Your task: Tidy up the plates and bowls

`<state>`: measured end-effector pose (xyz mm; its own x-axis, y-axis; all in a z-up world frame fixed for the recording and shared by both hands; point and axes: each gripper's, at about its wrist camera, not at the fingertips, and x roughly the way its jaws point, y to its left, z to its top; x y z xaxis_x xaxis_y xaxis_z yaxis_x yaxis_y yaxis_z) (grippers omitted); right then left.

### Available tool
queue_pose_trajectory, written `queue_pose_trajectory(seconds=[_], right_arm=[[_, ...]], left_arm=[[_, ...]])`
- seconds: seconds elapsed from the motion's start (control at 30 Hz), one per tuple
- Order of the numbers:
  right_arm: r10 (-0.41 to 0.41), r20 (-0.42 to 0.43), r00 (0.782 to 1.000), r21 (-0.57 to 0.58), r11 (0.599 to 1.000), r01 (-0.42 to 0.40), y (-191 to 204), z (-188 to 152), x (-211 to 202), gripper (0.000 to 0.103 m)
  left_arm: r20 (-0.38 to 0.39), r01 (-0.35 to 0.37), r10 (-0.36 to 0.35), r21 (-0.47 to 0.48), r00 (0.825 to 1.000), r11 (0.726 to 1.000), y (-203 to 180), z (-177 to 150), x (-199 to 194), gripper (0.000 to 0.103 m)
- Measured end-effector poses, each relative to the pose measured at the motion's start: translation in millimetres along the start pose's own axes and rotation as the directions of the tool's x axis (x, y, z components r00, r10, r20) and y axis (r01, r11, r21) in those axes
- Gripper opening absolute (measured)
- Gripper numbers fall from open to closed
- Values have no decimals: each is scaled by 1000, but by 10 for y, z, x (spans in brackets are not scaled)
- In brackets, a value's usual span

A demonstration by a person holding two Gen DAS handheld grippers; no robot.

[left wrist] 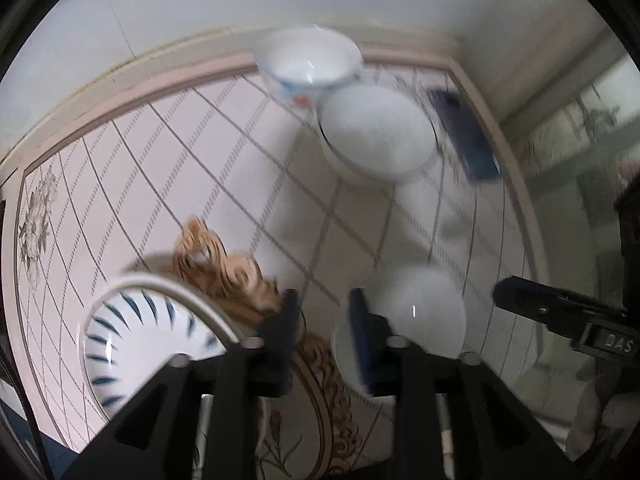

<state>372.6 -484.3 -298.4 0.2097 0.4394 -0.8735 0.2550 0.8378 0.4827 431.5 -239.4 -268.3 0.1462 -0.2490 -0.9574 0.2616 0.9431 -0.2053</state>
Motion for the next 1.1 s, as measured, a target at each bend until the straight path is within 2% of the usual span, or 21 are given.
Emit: queue_pose_trajectory(seconds=[0.1,0.27,0.33,0.47,0.57,0.63,0.67,0.7,1.1], right_arm=[[47,39,998,3,999,-47,0,285,-79,54],[42,86,995,12,999,-43,-14,702,51,54],[60,91,994,38,997,-63,-25,882,159,55],[51,103,993,58,997,-58,-20,1124,353,54],[38,96,995,68,997,-44,-33,1248,507,52],[40,89,995,72,996,-46,-61,1301,588,34],[26,83,996,70,997,-32,-63,1326,633,21],[9,86,996,63,998,-15,-58,1324,642,15],[-19,87,996,26,1000,16,16,1247,596,13]], left_arm=[[10,11,-11,-60,1000,998,128,354,55,31],[6,33,-33,-117,999,993,197,875,279,31],[-13,57,-59,-132,998,990,187,1046,420,31],[-54,51,-58,-118,997,992,130,1230,665,31],[-94,45,-55,-102,994,994,74,1308,867,31],[-95,40,-48,-89,994,995,35,1323,941,28],[-88,37,-43,-74,995,997,8,1324,957,18],[-86,24,-29,-59,996,998,-18,1321,968,18],[-38,14,-15,-31,999,999,-113,1152,845,18]])
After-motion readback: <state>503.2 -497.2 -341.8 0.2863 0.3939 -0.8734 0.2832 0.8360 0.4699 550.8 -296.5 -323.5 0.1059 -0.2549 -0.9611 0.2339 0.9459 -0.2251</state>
